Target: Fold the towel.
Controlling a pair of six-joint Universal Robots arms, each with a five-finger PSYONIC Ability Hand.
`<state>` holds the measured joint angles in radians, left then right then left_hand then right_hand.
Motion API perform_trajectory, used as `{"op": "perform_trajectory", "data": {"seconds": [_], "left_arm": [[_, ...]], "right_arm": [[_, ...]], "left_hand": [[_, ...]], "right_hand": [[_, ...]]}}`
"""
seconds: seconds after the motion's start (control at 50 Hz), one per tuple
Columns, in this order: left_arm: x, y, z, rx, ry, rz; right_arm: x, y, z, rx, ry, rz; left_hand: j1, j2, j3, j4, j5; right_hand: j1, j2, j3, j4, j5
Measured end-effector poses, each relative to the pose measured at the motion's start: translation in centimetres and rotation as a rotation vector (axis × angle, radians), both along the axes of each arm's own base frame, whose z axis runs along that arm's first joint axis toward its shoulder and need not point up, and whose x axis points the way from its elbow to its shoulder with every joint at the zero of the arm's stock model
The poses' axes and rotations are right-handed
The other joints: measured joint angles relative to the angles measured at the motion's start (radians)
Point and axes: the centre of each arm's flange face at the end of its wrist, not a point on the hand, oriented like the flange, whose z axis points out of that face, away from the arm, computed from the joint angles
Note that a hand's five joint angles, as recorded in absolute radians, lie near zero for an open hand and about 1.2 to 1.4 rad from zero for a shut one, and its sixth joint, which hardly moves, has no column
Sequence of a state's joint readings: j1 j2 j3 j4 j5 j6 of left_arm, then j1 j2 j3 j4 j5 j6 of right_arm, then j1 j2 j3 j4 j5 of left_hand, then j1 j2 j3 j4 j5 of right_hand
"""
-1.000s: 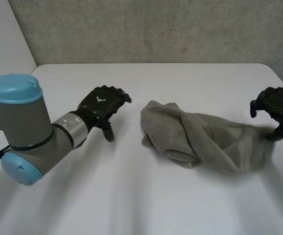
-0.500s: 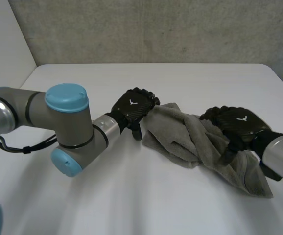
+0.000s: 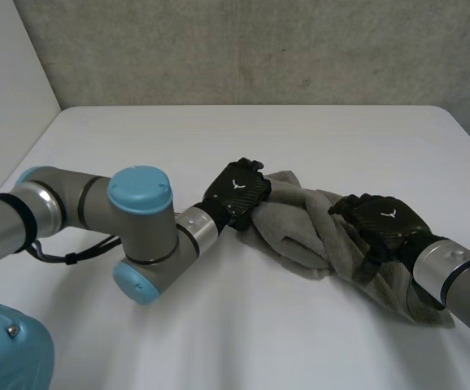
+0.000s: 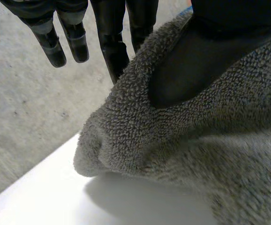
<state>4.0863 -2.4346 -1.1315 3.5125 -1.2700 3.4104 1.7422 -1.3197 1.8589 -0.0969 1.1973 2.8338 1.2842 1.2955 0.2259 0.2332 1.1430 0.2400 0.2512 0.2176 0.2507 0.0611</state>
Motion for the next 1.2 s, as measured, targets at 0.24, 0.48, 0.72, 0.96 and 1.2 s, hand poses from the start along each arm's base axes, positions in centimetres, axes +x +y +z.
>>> {"op": "perform_trajectory", "data": {"seconds": [0.24, 0.48, 0.72, 0.96, 1.2], "left_arm": [[6.1, 0.3, 6.6, -0.043, 0.011, 0.123], [11.3, 5.9, 7.7, 0.023, -0.086, 0.067], [12.9, 8.2, 4.4, 0.154, -0.232, 0.042], [14.1, 4.2, 6.8, 0.106, -0.188, 0.139], [14.7, -0.1, 4.6, 0.184, -0.185, 0.227]], "right_arm": [[0.1, 0.7, 0.8, -0.013, -0.017, -0.001], [1.6, 2.7, 0.9, 0.003, -0.038, 0.067], [2.6, 3.7, -0.3, 0.043, -0.028, 0.111], [2.6, 3.5, -1.0, 0.044, -0.026, 0.106], [3.4, 3.5, -2.5, 0.051, -0.023, 0.129]], "left_hand": [[0.005, 0.0, 0.0, 0.0, 0.0], [-0.021, -0.036, 0.0, 0.0, -0.048], [-0.929, -0.972, 0.0, 0.0, -1.035], [-0.976, -1.001, 0.0, 0.0, -1.063], [-0.976, -1.002, 0.0, 0.0, -1.064]], "right_hand": [[0.002, 0.0, 0.0, 0.0, 0.0], [0.002, 0.0, 0.0, 0.0, 0.0], [0.002, 0.0, 0.0, 0.0, 0.0], [0.002, 0.0, 0.0, 0.0, 0.0], [0.002, 0.0, 0.0, 0.0, 0.001]]}}
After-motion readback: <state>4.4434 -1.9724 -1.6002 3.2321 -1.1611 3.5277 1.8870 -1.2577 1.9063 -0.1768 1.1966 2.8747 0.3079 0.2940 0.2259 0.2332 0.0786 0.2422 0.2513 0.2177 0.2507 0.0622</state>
